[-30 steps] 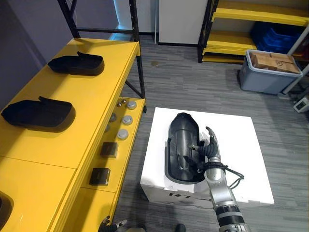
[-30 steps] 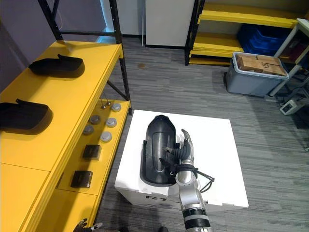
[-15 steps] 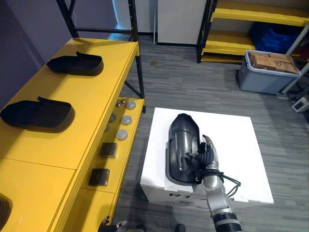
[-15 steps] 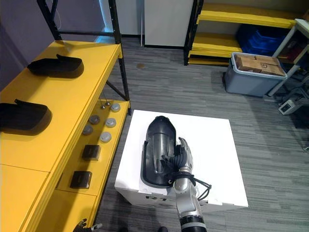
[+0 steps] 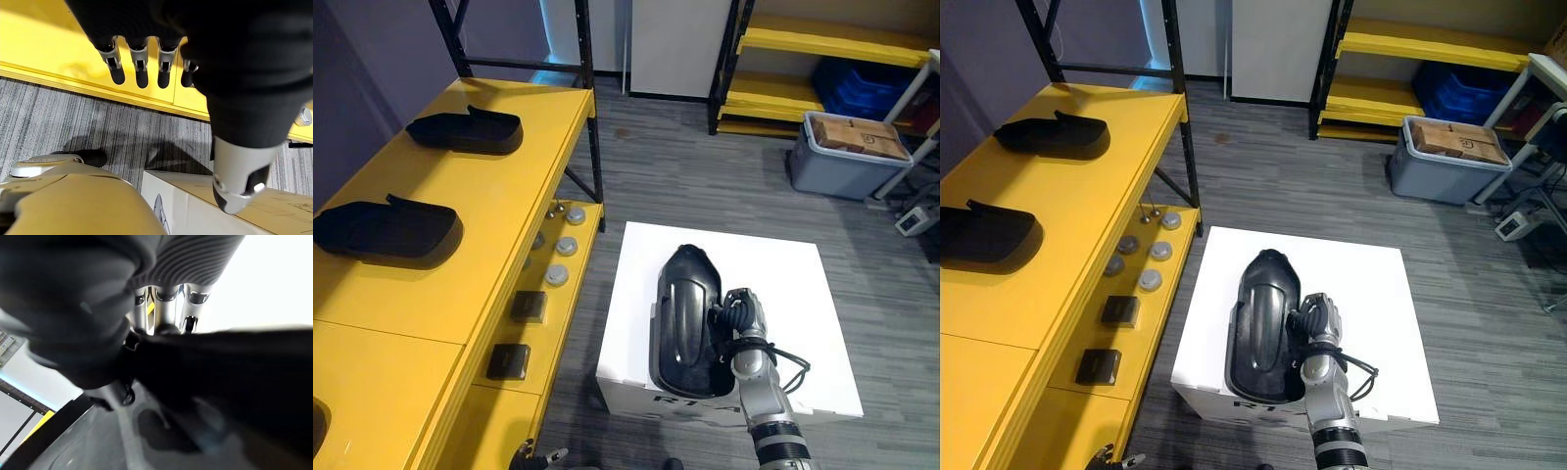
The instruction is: Walk over and take plastic housings, then place them on the shelf
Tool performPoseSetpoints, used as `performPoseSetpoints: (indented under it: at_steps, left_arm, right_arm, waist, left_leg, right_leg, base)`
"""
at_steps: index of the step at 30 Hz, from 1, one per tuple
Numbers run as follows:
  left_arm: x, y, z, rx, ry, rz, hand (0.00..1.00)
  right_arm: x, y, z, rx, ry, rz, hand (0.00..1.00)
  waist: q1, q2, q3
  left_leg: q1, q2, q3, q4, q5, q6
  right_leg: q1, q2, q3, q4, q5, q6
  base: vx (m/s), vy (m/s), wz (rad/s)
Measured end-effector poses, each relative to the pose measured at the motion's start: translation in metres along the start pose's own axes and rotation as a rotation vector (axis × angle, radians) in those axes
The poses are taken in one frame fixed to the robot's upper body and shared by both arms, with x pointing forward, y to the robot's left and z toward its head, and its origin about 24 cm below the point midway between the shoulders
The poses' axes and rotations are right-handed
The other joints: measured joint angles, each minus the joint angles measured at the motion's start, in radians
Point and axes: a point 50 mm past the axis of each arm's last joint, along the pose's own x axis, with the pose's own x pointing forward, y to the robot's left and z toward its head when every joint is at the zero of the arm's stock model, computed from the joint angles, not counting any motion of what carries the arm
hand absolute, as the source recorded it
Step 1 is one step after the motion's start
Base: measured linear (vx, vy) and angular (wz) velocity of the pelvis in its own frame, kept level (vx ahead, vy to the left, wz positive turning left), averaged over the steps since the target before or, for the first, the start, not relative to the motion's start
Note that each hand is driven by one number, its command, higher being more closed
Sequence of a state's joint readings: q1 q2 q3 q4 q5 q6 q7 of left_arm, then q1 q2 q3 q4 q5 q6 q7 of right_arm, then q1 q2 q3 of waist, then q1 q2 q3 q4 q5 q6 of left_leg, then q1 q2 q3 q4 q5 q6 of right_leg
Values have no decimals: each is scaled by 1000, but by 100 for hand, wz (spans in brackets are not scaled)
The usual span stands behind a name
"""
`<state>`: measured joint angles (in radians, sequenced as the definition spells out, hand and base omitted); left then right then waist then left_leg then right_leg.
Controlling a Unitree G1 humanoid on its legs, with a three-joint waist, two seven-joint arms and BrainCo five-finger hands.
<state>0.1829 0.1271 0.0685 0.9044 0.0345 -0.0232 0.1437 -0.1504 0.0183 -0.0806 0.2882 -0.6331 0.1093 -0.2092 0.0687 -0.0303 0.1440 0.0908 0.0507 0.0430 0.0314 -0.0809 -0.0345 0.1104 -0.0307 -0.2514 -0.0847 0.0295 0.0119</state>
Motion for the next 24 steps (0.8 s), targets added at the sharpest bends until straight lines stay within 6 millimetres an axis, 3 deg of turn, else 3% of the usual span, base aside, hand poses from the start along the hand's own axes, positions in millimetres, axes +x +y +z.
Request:
performPoseSetpoints:
  at_steps: [7, 12, 16, 24]
  left_arm:
    - [-1, 0, 1, -4, -8, 2, 0]
    - [-5, 1, 15, -60, -90, 18, 0]
    - [-15, -8, 53, -149, -265, 15, 0]
    - [-60, 9, 138, -296, -714, 75, 0]
  right_arm:
    - [1, -5, 0, 31, 5, -14, 100]
    - [-2, -23, 17, 76, -78, -94, 100]
    - [-5, -44, 37, 111, -176, -184, 100]
    - [-16, -67, 67, 174, -347, -299, 100]
  waist:
    - [0, 0, -1]
    - [0, 2, -2]
    - [1, 3, -3]
    - [-2, 13, -9]
  left_leg:
    - [1, -1, -8, -10, 9, 0]
    - [2, -1, -6, -9, 9, 0]
    - [2, -2, 2, 0, 9, 1]
    - [6, 0, 8, 7, 9, 2]
  right_leg:
    - [0, 0, -3, 0, 1, 1]
    - [-1, -3, 1, 0, 3, 2]
    - [-1, -7, 15, 0, 5, 0]
    - [4, -5, 21, 0, 9, -2]
  base:
    - [-13, 4, 4]
    - [0, 0, 0]
    - [-2, 2, -5]
    - [-17, 6, -2]
